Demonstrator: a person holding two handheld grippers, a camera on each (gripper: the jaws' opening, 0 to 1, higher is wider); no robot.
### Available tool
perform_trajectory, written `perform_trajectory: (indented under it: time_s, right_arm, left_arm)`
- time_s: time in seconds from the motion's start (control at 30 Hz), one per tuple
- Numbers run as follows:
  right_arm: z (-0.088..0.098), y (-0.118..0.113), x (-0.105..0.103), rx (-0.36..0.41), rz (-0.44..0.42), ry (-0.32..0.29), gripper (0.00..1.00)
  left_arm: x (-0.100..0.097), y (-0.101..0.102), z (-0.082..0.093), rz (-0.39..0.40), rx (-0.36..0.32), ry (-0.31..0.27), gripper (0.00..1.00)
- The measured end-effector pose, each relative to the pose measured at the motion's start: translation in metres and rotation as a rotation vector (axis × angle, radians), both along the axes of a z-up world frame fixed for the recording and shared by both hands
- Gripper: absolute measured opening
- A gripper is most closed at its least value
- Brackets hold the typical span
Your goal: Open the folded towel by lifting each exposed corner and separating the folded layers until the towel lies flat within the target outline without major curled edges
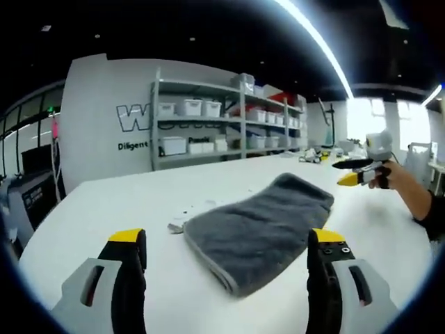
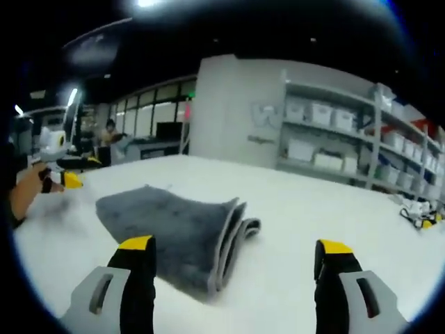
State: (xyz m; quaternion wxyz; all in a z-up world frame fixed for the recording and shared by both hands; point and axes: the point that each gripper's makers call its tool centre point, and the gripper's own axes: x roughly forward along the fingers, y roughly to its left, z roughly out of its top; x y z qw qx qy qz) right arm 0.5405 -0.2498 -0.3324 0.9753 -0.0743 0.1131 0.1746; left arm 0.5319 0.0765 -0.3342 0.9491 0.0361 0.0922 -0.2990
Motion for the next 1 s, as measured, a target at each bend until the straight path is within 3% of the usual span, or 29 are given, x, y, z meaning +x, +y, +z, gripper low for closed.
perform_trajectory:
  time_s: [0.63, 0.7, 0.77, 1.0]
  right_arm:
    - [-0.013, 0.004, 0.0, -0.041, 0.0, 0.019, 0.88]
    - [-0.015, 0.005, 0.0, -0.012, -0.011, 0.03, 0.89]
    - [-0.016, 0.011, 0.0, 0.063, 0.006, 0.044, 0.87]
    - [-0.016, 0.01, 0.0, 0.055, 0.002, 0.042, 0.84]
  left_arm:
    - [0.013, 0.005, -0.021, 0.019, -0.018, 0.082, 0.86]
    - [0.017, 0.01, -0.025, 0.051, -0.029, 0.096, 0.87]
    - [0.02, 0.013, -0.028, 0.058, -0.033, 0.106, 0.87]
    - [0.021, 0.011, -0.029, 0.053, -0.048, 0.118, 0.8]
